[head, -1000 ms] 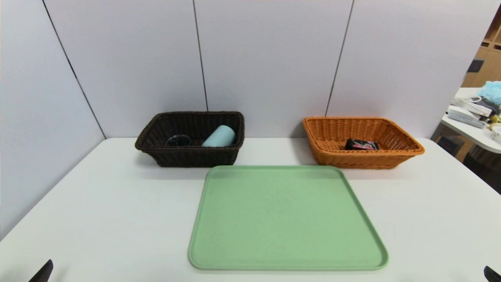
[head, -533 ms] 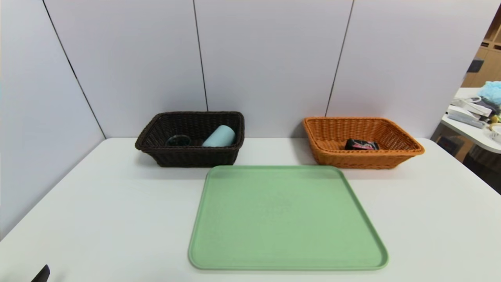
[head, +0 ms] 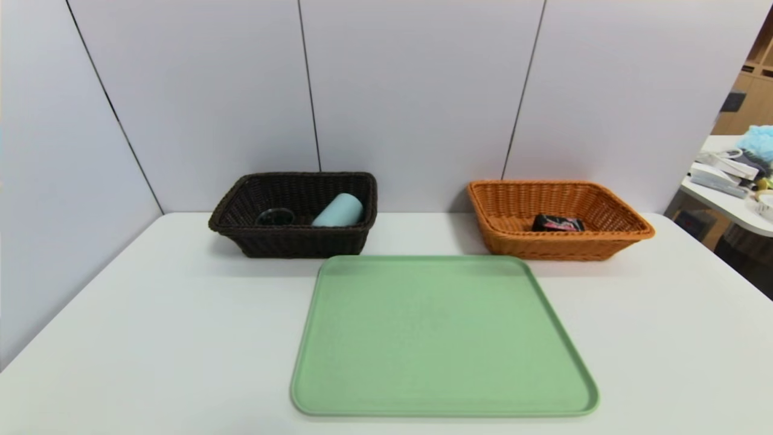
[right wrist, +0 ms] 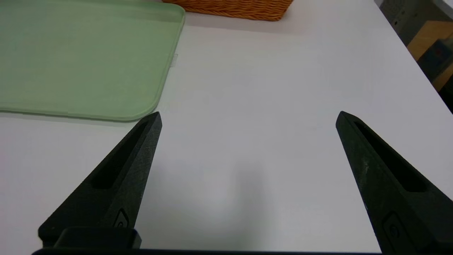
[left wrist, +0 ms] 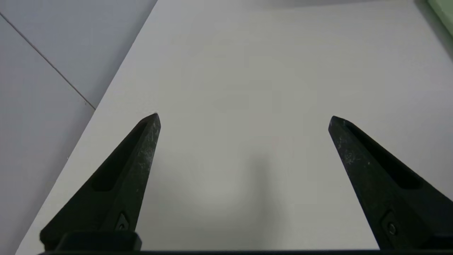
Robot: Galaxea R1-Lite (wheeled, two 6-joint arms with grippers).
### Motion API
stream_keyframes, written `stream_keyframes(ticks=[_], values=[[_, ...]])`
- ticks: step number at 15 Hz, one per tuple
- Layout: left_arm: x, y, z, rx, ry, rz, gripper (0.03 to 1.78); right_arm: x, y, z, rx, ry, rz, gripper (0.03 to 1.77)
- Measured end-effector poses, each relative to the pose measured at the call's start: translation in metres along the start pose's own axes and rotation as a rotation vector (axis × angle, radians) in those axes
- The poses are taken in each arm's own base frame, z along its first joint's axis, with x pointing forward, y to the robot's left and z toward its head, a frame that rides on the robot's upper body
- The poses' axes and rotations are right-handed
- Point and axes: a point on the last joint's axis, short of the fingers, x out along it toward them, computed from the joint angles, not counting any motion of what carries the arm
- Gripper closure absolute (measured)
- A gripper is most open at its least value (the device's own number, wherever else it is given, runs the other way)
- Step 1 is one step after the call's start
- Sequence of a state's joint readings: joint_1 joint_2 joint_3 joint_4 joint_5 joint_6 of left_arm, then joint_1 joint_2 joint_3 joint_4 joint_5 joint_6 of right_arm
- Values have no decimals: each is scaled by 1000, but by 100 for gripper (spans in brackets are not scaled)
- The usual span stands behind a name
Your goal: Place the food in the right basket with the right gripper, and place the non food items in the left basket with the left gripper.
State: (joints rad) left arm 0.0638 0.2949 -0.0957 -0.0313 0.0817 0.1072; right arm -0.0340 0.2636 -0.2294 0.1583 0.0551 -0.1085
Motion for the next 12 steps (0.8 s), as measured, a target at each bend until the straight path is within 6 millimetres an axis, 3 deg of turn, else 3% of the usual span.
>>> stream_keyframes(ticks=[12], values=[[-1, -2, -9, 90, -13, -54, 12, -4, 2, -13, -25, 10, 71, 10]])
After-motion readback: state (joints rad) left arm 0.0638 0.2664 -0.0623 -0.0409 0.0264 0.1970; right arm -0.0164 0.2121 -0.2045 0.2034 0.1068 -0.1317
